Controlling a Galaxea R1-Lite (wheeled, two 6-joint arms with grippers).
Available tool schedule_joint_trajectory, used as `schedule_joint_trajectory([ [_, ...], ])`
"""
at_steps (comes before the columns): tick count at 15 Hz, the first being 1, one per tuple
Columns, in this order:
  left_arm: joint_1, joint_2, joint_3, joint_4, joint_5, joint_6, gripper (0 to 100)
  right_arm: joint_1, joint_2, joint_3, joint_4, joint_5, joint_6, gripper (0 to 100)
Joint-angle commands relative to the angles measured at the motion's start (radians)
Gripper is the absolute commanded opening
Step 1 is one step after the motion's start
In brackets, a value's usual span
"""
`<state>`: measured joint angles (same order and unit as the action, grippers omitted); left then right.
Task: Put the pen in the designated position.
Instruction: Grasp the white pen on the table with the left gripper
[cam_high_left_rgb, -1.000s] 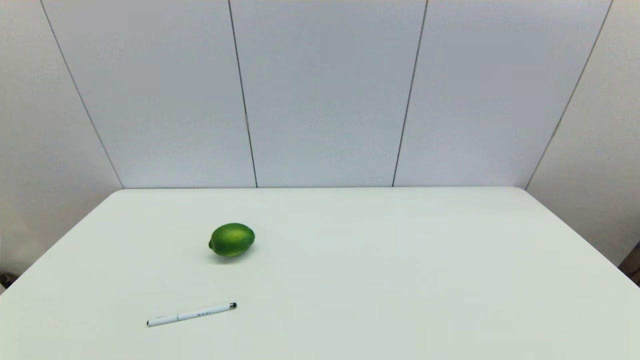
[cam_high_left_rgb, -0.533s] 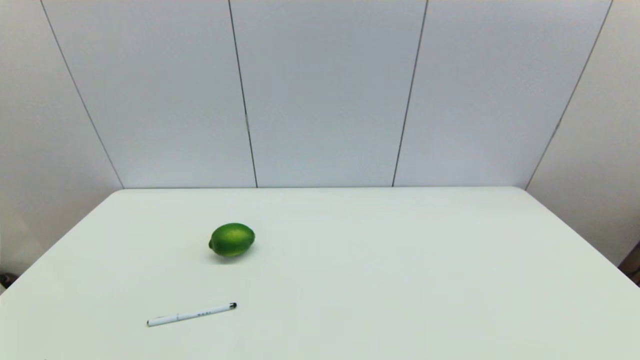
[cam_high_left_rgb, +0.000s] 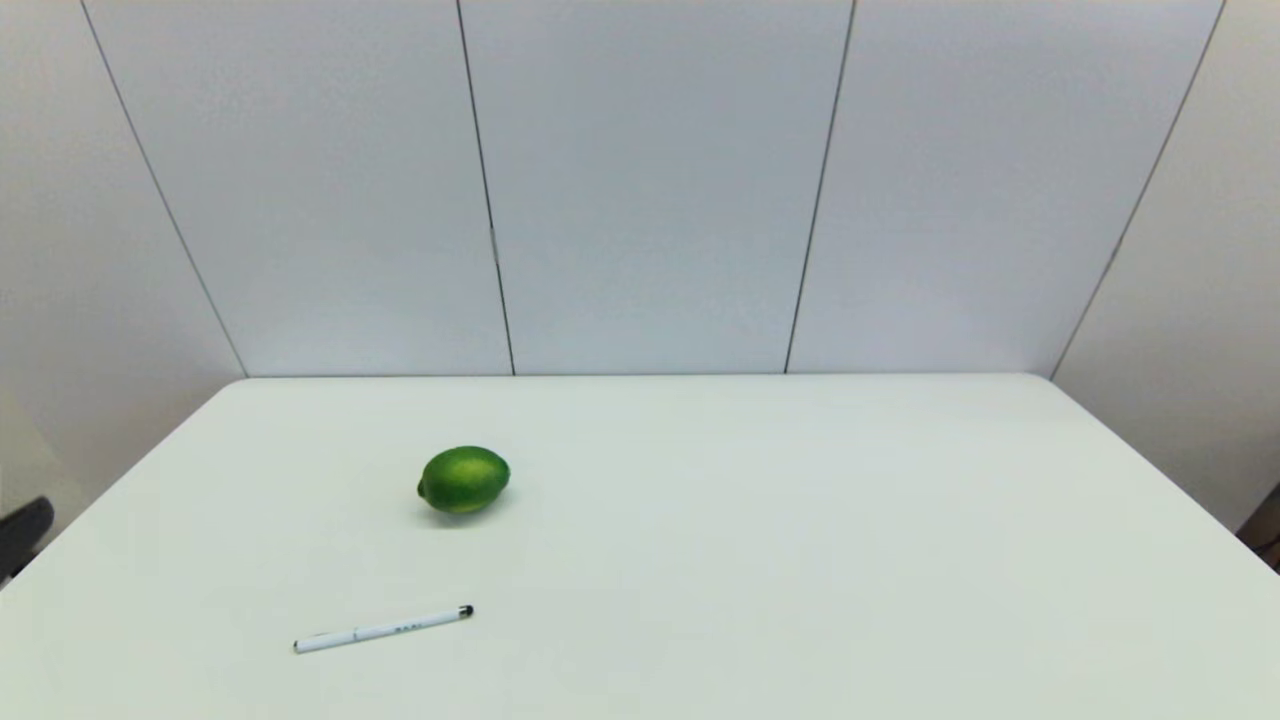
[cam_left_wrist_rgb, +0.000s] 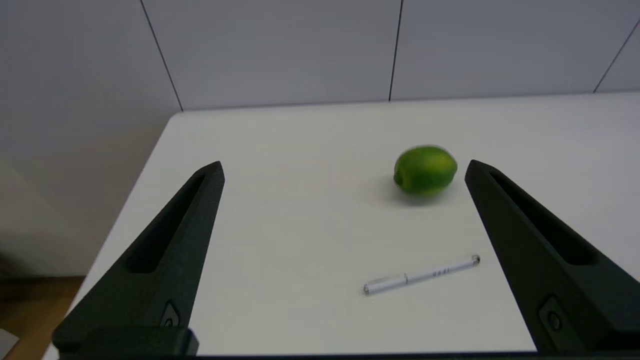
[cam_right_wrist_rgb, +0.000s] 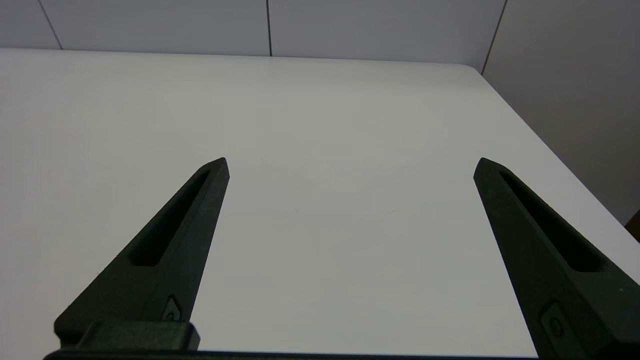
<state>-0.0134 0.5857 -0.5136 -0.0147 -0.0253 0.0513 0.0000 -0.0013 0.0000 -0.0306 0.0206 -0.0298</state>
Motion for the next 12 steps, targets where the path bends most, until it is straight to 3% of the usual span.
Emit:
schedule_joint_trajectory([
  [1, -0.011, 0.229, -0.201, 0.005, -0.005, 0.024, 100, 0.000, 0.001, 0.014, 0.000, 0.001, -0.001, 100],
  [4, -0.034, 0.292, -0.256, 0.010, -0.047, 0.093, 100, 0.000, 0.001, 0.014, 0.000, 0.001, -0.001, 100],
  [6, -0.054, 0.327, -0.315, 0.087, -0.142, 0.121, 100, 0.000, 0.001, 0.014, 0.000, 0.001, -0.001, 100],
  [12, -0.030, 0.463, -0.330, 0.125, -0.587, 0.314, 100, 0.000, 0.001, 0.014, 0.000, 0.001, -0.001, 100],
])
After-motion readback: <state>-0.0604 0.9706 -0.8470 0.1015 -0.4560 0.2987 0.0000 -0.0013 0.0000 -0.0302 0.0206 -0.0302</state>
